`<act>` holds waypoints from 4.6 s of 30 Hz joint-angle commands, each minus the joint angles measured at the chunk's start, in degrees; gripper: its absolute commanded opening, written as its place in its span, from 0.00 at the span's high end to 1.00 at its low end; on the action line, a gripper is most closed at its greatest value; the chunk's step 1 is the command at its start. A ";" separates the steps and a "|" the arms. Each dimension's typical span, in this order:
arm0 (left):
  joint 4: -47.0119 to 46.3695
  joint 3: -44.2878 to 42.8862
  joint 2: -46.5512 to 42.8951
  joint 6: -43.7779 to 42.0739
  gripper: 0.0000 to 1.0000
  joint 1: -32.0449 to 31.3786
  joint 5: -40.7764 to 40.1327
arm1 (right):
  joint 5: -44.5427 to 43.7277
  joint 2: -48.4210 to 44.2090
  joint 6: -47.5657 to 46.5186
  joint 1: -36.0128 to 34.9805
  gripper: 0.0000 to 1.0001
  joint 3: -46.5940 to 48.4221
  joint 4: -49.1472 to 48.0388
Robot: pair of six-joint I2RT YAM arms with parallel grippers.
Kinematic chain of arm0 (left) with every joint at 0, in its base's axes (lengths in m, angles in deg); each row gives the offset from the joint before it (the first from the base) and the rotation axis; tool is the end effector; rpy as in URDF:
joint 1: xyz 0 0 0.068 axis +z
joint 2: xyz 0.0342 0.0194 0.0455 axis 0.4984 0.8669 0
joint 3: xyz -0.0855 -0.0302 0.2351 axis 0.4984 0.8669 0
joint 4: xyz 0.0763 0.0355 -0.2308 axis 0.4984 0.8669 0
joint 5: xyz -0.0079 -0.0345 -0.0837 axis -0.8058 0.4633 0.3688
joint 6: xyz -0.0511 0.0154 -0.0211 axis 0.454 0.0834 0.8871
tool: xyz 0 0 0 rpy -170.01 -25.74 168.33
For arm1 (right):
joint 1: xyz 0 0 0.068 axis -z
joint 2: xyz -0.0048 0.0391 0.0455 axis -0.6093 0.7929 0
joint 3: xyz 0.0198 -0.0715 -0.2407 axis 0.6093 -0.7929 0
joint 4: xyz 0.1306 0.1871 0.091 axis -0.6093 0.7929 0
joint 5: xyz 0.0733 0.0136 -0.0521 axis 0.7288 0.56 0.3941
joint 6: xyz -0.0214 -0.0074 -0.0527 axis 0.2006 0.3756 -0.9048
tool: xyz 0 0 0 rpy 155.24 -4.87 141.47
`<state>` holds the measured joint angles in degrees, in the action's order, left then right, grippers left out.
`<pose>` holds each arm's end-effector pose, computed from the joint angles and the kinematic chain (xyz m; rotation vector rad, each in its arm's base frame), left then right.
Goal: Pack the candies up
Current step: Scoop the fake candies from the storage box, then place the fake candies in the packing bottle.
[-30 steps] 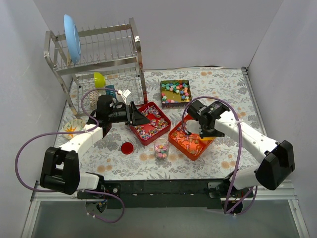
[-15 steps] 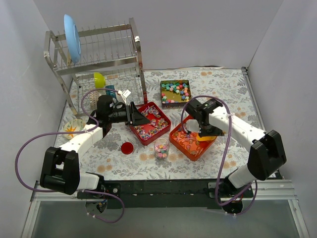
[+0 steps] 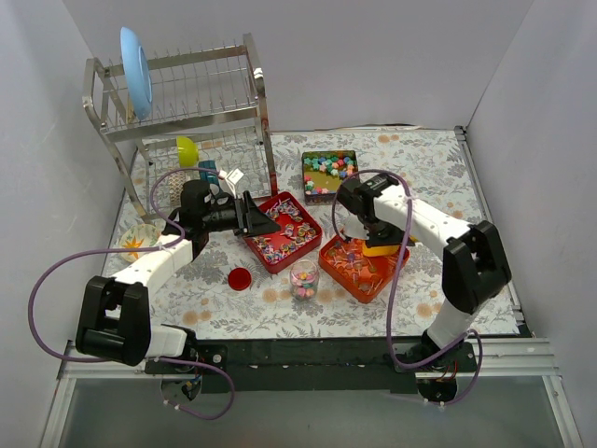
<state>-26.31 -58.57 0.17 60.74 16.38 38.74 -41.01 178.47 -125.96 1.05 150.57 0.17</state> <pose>0.2544 -0.0958 0.2253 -0.5919 2.3587 -1.8753 0.2270 0.1421 0.2249 1.9560 -2.1508 0.7891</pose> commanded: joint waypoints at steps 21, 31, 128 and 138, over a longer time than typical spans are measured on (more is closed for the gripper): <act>2.89 0.63 -0.31 -2.32 0.51 1.48 -1.62 | 4.16 8.28 -3.62 -7.45 0.99 5.12 -0.03; 6.41 -1.48 0.74 -5.22 0.51 4.02 -2.33 | 13.22 13.39 -4.85 -7.89 0.99 8.29 -4.42; 14.67 -5.44 -4.09 -17.44 0.41 11.23 -5.14 | -18.76 -0.32 -34.73 -29.43 0.99 22.27 -0.03; 13.79 -5.26 -4.53 -16.39 0.39 11.23 -4.97 | -21.22 -1.37 -35.35 -31.10 0.99 20.43 -0.03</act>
<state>-11.40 -64.21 -1.84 44.15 27.19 33.58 -57.18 178.03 -157.90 -29.68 170.72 0.15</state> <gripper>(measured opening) 0.601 0.333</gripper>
